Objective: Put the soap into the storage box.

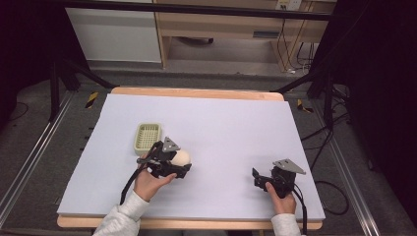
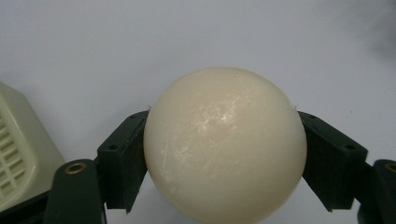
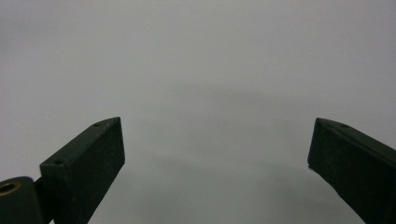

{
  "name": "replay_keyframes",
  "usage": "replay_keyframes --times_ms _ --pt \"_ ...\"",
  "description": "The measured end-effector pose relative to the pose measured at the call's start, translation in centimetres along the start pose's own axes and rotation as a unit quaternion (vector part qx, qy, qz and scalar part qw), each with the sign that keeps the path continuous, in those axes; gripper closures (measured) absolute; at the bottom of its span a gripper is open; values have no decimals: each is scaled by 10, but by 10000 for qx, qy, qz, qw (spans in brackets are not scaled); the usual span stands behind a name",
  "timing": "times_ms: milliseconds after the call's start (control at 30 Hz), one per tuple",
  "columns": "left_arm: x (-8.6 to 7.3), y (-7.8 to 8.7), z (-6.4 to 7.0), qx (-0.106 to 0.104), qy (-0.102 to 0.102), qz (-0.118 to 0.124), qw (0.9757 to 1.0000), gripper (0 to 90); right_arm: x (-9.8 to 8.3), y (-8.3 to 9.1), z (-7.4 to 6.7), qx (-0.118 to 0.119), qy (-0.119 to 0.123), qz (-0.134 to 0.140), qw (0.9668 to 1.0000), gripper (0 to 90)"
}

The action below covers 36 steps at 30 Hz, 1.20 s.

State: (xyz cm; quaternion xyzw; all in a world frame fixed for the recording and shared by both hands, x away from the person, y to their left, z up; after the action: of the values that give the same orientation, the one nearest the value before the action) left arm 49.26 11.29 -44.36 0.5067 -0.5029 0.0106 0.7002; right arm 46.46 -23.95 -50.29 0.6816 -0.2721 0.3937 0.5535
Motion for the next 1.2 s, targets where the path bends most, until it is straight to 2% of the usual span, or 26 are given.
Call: replay_keyframes --times_ms 333,433,867,1200 --pt "1 7 -16 104 210 95 9997 241 0 0 0 -13 23 9 10000 43" --pt "0 9 -20 127 210 59 9997 241 0 0 0 -16 21 9 10000 43" --pt "-1 14 -43 300 472 155 9983 241 0 0 0 -11 27 14 10000 42" --pt "-1 15 -56 421 535 129 9976 241 0 0 0 -2 26 6 10000 42"
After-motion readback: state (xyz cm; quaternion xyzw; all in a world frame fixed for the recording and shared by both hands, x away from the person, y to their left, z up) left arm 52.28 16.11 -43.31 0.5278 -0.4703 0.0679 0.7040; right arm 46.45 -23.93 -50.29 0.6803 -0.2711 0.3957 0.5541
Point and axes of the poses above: each handheld gripper's, and its own axes: y roughly backward along the jaws, x roughly out of its top, z roughly to its right, the point moved 3 cm from there along -y, roughly forward along the jaws, and after that the axes turned 2 degrees about -y, right-handed, at the moved point
